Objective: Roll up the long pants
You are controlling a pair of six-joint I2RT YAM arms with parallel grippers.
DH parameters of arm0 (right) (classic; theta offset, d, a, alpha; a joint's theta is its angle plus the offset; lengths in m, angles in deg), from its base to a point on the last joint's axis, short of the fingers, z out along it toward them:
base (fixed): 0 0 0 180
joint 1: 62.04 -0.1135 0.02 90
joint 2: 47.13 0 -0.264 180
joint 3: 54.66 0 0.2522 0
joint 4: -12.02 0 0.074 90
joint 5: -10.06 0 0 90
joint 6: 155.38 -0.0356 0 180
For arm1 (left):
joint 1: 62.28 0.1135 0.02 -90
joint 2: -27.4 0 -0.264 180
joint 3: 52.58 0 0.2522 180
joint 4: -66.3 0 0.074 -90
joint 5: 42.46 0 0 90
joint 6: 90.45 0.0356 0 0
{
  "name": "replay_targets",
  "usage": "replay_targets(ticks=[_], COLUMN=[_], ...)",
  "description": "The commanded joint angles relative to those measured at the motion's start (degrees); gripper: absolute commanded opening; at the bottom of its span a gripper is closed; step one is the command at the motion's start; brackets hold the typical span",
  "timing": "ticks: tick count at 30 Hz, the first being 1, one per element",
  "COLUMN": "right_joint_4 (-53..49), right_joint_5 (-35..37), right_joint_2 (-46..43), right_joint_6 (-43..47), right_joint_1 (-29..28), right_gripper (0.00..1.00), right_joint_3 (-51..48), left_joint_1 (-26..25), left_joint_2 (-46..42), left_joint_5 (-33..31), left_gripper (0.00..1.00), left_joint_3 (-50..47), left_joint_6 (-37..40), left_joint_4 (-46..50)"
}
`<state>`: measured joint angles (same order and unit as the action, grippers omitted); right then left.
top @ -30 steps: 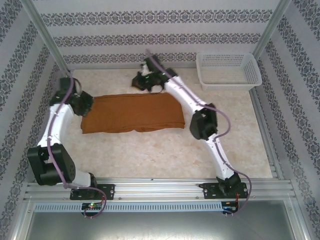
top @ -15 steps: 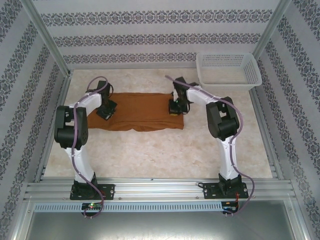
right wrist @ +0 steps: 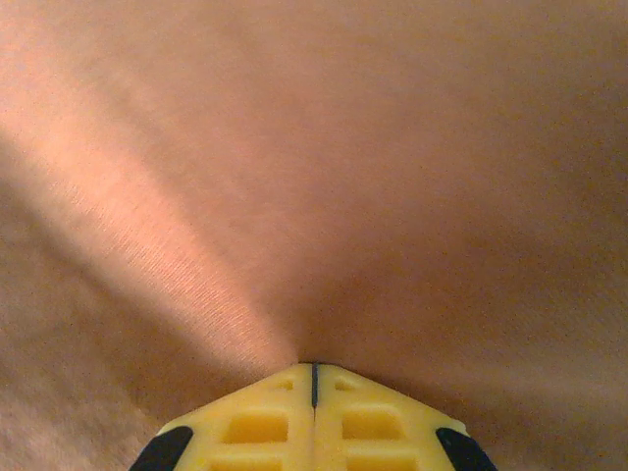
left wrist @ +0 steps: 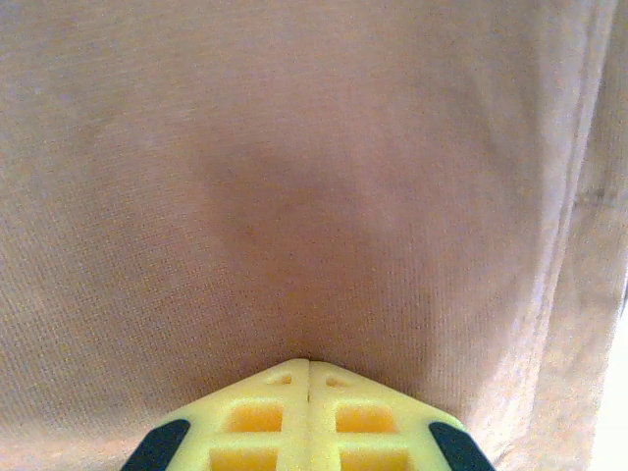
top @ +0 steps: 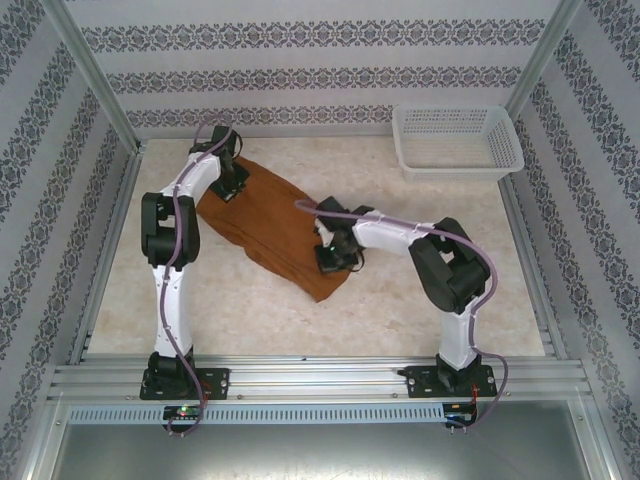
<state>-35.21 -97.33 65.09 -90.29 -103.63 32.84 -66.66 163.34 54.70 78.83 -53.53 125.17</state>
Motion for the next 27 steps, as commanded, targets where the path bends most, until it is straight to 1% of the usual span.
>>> replay_targets(ticks=[1, 6, 9, 12, 16, 17, 18, 19, 20, 21, 22, 23, 24, 25, 27], right_joint_4=[-1.3, -3.5, -4.5, -6.4, -8.3, -8.6, -8.9, -9.0, -9.2, -9.2, -9.0, -8.8, -8.6, -8.2, -7.5], right_joint_5=[-3.0, -3.4, -3.3, -2.6, 0.2, 0.8, 1.6, 2.4, 3.2, 3.8, 4.2, 4.6, 5.5, 8.4, 13.6], right_joint_2=[2.6, 7.0, 8.6, 10.0, 8.6, 7.6, 6.4, 4.9, 3.0, 1.3, -0.6, -3.1, -5.2, -8.1, -12.3], right_joint_6=[-3.7, -3.5, -2.3, -1.0, 2.1, 3.4, 4.5, 6.1, 7.9, 9.4, 11.1, 13.2, 15.3, 18.3, 24.0], right_joint_1=[-5.1, -9.1, -10.5, -10.5, -9.6, -9.2, -8.9, -8.3, -7.6, -7.0, -6.3, -5.5, -4.9, -4.5, -4.5], right_gripper=[0.00, 0.00, 0.00, 0.00, 0.00, 0.00, 0.00, 0.02, 0.07, 0.17, 0.38, 0.54, 0.67, 0.77, 0.86], right_joint_3=[2.3, 12.7, 17.7, 21.5, 23.8, 23.6, 23.4, 22.9, 22.3, 21.6, 20.5, 19.2, 17.9, 15.8, 12.1], left_joint_1=[-3.0, -6.6, -8.4, -10.0, -10.3, -10.2, -10.1, -9.8, -9.3, -8.8, -8.1, -7.2, -6.6, -6.1, -5.7], left_joint_2=[4.3, 7.8, 10.9, 14.4, 14.7, 14.7, 14.7, 14.5, 14.2, 13.6, 12.6, 10.7, 9.0, 6.8, 1.0], left_joint_5=[4.5, 8.0, 10.4, 11.4, 14.3, 14.4, 14.3, 14.0, 13.8, 14.0, 14.2, 14.6, 14.7, 14.3, 12.0], left_gripper=[0.00, 0.00, 0.00, 0.00, 0.00, 0.11, 0.32, 0.66, 0.98, 1.00, 1.00, 1.00, 1.00, 1.00, 1.00], left_joint_3=[5.5, 8.5, 13.1, 19.9, 22.3, 23.7, 25.6, 28.0, 30.2, 31.7, 32.5, 32.5, 32.4, 31.9, 27.3], left_joint_6=[2.8, 2.3, 2.5, 3.2, 3.6, 4.3, 5.1, 6.1, 7.2, 8.0, 8.7, 9.2, 9.9, 11.1, 13.2], left_joint_4=[1.8, -1.7, -2.1, -0.4, -4.1, -3.8, -2.9, -1.5, -0.2, 0.8, 1.9, 3.1, 4.8, 7.1, 9.5])
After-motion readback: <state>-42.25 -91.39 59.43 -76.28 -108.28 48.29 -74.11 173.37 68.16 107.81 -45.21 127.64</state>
